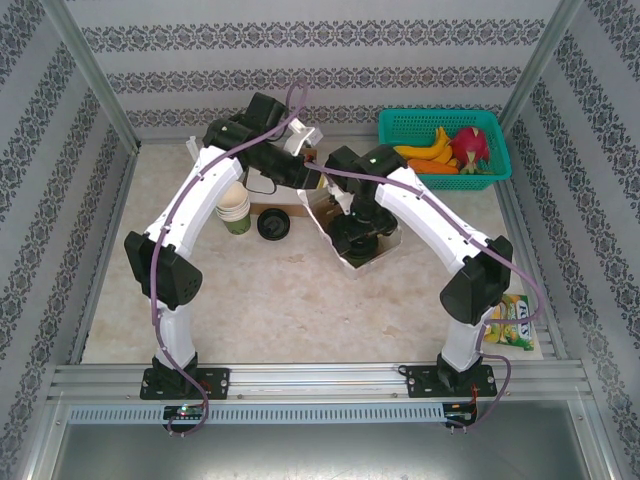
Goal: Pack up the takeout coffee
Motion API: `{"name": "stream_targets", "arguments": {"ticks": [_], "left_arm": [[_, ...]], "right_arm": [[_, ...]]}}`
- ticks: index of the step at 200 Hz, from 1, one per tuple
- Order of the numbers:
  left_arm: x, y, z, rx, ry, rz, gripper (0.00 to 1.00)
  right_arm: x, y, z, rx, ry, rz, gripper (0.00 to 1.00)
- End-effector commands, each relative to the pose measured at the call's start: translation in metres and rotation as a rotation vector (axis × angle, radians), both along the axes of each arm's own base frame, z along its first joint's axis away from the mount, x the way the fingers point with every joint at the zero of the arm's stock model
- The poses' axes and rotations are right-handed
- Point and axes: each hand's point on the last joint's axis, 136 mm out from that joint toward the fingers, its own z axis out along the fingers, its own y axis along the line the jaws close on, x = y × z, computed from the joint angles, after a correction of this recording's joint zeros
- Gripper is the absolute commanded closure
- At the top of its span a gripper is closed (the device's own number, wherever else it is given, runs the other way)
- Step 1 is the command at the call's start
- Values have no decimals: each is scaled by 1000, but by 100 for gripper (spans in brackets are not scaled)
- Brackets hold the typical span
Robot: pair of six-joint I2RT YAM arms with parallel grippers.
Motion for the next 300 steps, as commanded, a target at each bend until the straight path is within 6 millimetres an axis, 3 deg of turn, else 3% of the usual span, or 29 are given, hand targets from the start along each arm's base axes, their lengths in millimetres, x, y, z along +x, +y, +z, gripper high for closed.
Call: {"name": "stream_targets", "arguments": {"ticks": [1, 38, 68, 94, 113, 203, 300], "left_arm": [[-25, 6, 20, -60, 65, -21, 100], [-35, 7, 9, -67, 118, -20, 100], [-31, 13, -12, -9, 139, 10, 100], [-29, 15, -14, 8, 117, 26, 98], [-27, 16, -16, 16, 109, 27, 98], [-17, 23, -27, 76, 95, 67, 100], [-11, 23, -22, 70, 46, 72, 100]], "right_arm": [[-32, 9, 21, 69, 72, 29, 47], [-52, 3, 27, 76, 94, 33, 48], [-26, -2, 13, 35, 6, -14, 47], [-2, 3, -1, 18, -76, -27, 48], [6, 10, -10, 28, -107, 1, 49], [-6, -5, -46, -48, -54, 38, 49], [-7, -2, -50, -26, -38, 24, 50]]}}
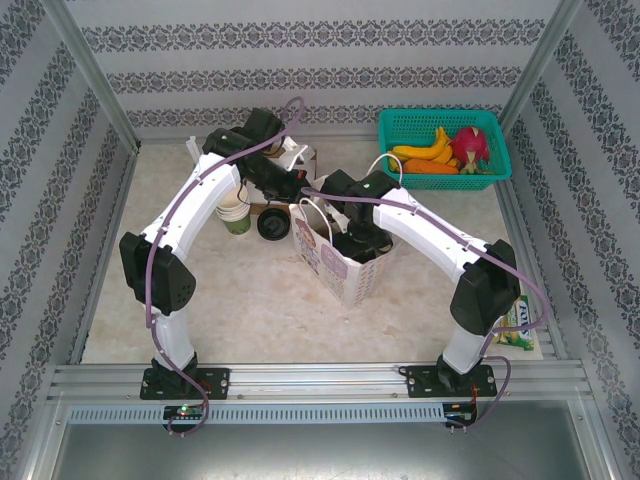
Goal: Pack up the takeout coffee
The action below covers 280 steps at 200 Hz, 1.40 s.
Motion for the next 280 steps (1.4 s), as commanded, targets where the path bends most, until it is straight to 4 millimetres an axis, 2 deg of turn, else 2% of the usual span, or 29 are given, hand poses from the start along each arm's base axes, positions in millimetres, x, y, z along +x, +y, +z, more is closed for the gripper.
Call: {"name": "stream_targets", "arguments": {"ticks": [1, 90, 157, 212, 280], "left_arm": [[5, 4, 16, -21, -67, 11, 100], [8, 3, 17, -27, -75, 16, 100], [7, 3, 17, -31, -83, 19, 100], [7, 4, 16, -29, -82, 22, 100], [8, 3, 15, -27, -83, 22, 100]], "right_arm": [[-1, -1, -4, 0, 13, -3, 50], [5, 2, -3, 16, -15, -18, 51], [5, -11, -9, -53, -10, -29, 51], [2, -8, -19, -48, 17, -32, 51], [5, -5, -23, -39, 11, -35, 51]]}}
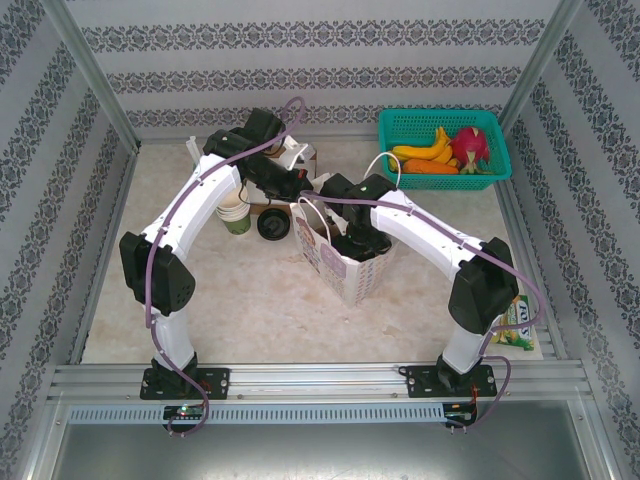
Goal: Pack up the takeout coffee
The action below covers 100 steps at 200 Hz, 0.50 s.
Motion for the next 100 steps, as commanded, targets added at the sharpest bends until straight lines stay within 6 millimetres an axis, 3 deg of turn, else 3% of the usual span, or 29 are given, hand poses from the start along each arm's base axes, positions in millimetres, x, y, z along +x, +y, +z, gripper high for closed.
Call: {"name": "stream_targets", "arguments": {"ticks": [1, 100], "left_arm": [[2, 5, 17, -22, -54, 18, 100], [3, 4, 17, -24, -53, 22, 100]], "right_arm": [[2, -3, -10, -18, 12, -21, 51], [4, -4, -30, -39, 31, -17, 52]]}}
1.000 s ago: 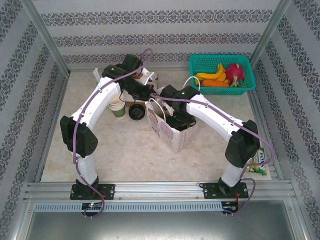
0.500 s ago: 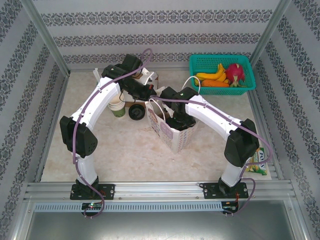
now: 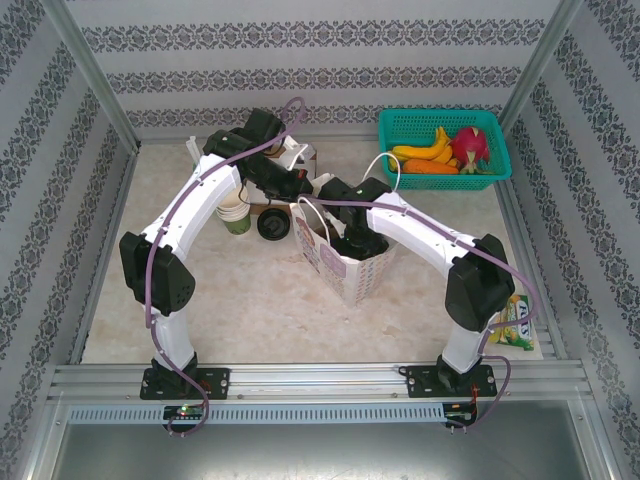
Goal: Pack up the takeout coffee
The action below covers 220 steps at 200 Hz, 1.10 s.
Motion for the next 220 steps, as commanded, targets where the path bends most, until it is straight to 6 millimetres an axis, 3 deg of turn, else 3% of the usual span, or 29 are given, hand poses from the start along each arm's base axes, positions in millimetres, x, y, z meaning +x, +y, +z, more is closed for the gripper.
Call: {"name": "stream_targets", "arguments": {"ticks": [1, 220], "left_arm": [[3, 4, 18, -25, -56, 22, 100], [5, 4, 18, -25, -56, 27, 100]], "right_arm": [[2, -5, -13, -25, 15, -17, 52], [2, -3, -35, -18, 43, -27, 52]]}}
